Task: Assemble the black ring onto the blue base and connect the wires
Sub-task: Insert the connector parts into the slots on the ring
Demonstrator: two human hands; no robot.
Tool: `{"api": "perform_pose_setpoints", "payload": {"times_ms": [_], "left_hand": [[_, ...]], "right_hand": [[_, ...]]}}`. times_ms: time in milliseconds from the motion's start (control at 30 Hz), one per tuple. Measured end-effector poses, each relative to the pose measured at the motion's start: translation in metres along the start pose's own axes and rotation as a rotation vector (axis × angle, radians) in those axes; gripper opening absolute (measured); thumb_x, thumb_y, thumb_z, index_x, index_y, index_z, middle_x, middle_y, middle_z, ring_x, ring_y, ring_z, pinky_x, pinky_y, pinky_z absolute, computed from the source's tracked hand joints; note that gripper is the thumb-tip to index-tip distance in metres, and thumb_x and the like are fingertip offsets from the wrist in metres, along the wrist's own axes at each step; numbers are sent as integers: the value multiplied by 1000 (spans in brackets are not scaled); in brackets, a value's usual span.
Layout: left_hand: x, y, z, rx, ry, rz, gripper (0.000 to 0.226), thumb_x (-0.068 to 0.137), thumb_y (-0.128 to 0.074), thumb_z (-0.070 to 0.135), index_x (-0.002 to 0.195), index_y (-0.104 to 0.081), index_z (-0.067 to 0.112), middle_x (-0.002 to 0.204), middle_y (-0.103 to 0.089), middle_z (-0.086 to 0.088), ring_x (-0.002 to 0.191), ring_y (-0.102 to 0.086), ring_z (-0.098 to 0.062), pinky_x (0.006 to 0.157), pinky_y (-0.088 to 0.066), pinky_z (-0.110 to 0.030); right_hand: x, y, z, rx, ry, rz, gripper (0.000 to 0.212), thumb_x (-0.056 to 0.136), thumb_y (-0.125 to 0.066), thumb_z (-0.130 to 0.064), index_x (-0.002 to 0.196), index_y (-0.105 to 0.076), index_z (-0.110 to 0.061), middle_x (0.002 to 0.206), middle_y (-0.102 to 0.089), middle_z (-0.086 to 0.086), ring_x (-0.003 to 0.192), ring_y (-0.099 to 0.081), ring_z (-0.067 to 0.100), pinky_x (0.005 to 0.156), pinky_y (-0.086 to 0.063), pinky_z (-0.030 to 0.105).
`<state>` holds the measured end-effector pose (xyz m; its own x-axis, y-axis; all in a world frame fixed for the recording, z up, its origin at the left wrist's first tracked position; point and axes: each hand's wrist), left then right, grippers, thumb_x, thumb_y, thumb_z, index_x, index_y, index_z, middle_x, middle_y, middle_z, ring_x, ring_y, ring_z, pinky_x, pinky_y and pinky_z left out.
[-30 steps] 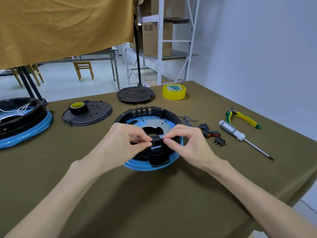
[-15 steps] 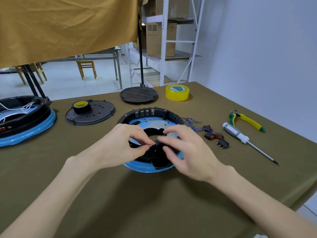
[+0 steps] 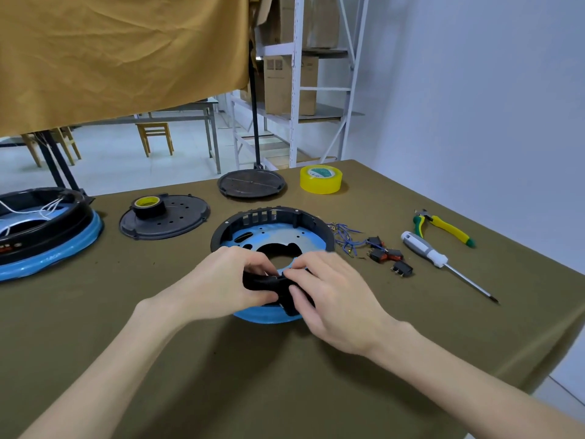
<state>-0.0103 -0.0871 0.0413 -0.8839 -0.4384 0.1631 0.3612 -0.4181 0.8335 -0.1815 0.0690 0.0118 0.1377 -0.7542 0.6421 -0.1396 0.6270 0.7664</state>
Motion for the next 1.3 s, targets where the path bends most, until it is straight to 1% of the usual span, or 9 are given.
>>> {"api": "perform_pose_setpoints", "payload": {"times_ms": [200, 300, 367, 433, 567, 700, 833, 1033, 1300], "left_hand": [[-3, -3, 7, 40, 34, 37, 23, 76, -86, 54, 92, -75, 42, 76, -72, 27, 68, -63, 6, 60, -41, -8], [-3, -9, 15, 18, 45, -5, 20, 76, -86, 54, 85, -74, 41, 72, -72, 25, 64, -65, 3, 58, -43, -12], [-2, -14, 20, -13, 45, -39, 19, 77, -86, 52, 83, -74, 38, 72, -73, 23, 64, -67, 2, 63, -51, -18], [-3, -18, 24, -23, 48, -47, 21, 77, -87, 51, 83, -74, 36, 72, -73, 24, 64, -68, 3, 61, -49, -14], [-2, -18, 24, -7, 43, -47, 22, 77, -87, 49, 82, -73, 33, 70, -73, 23, 63, -68, 2, 59, -47, -11], [-1, -17, 24, -9, 52, -66, 23, 77, -87, 52, 80, -72, 34, 71, -74, 22, 65, -69, 1, 68, -58, -22], [-1, -19, 22, 39, 40, -62, 24, 77, -84, 55, 82, -72, 35, 72, -73, 24, 67, -69, 3, 65, -53, -17], [-2, -26, 23, 183, -34, 113, 47, 78, -50, 84, 112, -54, 52, 81, -65, 38, 79, -63, 8, 68, -50, -19], [1, -34, 24, 179, -60, 205, 47, 87, -40, 82, 125, -55, 59, 91, -59, 45, 88, -58, 15, 63, -45, -17]], "right_hand": [[2, 16, 9, 231, -102, -106, 15, 96, -68, -17, 108, -78, -14, 99, -65, -4, 91, -60, 16, 84, -49, 32], [36, 26, 21, 386, -332, 124, 14, 100, -62, -16, 98, -76, -16, 94, -67, -5, 87, -61, 9, 82, -50, 29], [65, 22, 25, 306, -498, 260, 19, 105, -52, -16, 113, -68, -14, 105, -65, -2, 97, -59, 13, 88, -49, 32], [80, 7, 23, 150, -573, 156, 23, 107, -43, -19, 125, -55, -11, 117, -60, 5, 106, -55, 23, 93, -44, 40], [68, -27, 19, -64, -534, -178, 17, 104, -41, -14, 119, -43, -6, 117, -53, 14, 102, -52, 34, 77, -30, 34], [76, -24, 26, -114, -486, -50, 18, 96, -46, -10, 114, -45, -8, 109, -52, 9, 94, -48, 30, 75, -24, 33], [70, -26, 26, -286, -451, -148, 23, 89, -48, -12, 112, -46, -10, 107, -48, 7, 92, -46, 29, 77, -27, 35], [58, -14, 63, -14, -566, 197, 10, 96, -55, -20, 105, -51, -17, 102, -57, 1, 92, -51, 23, 83, -39, 38], [-15, 14, 179, -488, -1122, -376, 43, 103, -47, -31, 132, -47, 0, 139, -50, 23, 127, -51, 40, 101, -41, 44]]}}
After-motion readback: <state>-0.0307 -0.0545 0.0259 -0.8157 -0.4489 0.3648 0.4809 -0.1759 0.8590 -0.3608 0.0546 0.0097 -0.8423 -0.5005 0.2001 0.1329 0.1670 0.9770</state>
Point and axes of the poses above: each hand's wrist, its own x-axis towards the middle knuckle, its own y-axis out of the back of the hand, z = x × y
